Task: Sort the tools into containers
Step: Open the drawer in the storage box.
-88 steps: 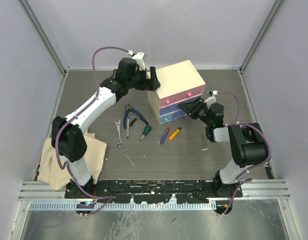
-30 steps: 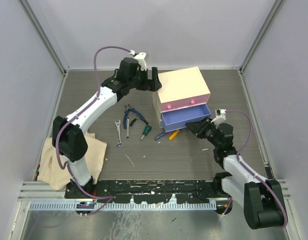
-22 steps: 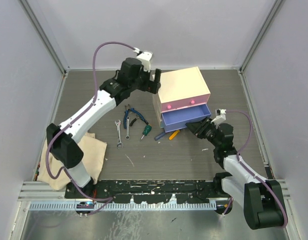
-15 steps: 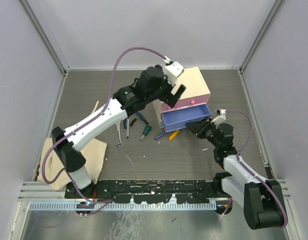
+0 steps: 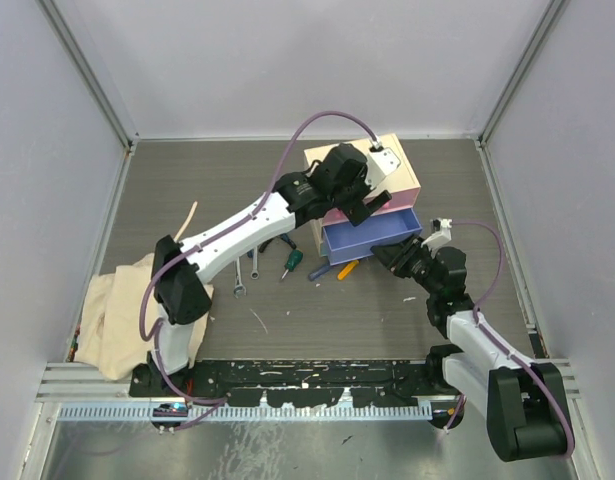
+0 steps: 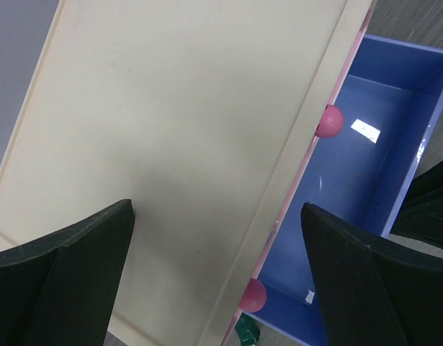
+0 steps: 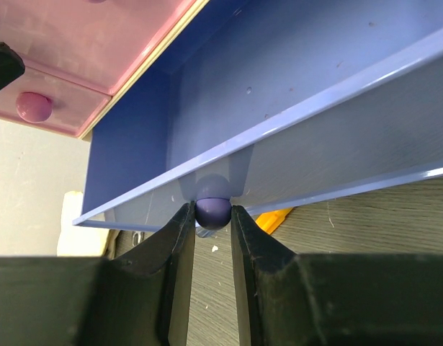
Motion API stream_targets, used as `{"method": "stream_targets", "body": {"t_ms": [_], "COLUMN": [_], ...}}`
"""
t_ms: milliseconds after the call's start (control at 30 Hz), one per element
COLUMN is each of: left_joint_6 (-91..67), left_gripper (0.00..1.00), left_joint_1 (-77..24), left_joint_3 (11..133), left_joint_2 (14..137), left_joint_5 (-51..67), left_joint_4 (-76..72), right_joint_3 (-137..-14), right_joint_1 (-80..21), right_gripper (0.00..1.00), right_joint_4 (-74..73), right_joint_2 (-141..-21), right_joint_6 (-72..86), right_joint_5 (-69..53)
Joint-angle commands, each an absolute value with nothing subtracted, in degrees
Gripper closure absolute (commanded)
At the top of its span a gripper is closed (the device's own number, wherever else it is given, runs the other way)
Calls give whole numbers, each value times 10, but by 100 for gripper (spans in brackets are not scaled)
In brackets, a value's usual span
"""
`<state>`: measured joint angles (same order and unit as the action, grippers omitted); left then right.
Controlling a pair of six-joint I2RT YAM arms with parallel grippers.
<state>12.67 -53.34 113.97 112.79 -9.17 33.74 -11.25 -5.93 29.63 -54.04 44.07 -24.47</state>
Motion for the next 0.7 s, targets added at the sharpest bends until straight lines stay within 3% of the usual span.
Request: {"method": "stream_targets", "body": {"t_ms": [0, 667], "left_joint_6": [141, 97], "left_gripper": [1, 1], "left_joint_1": [-538, -538], "left_joint_3": [1179, 1312], "left_joint_2": [1134, 1232], "left_joint_5": [-120, -187], "left_joint_4": [340, 420], "right_joint_3": [-96, -41], "right_joint_1": [-60, -61], "right_gripper": [80, 81], "right_joint_4": [237, 125], "right_joint_2": [-530, -430], "right_joint_6": [422, 424], "right_joint_5": [-245, -239]}}
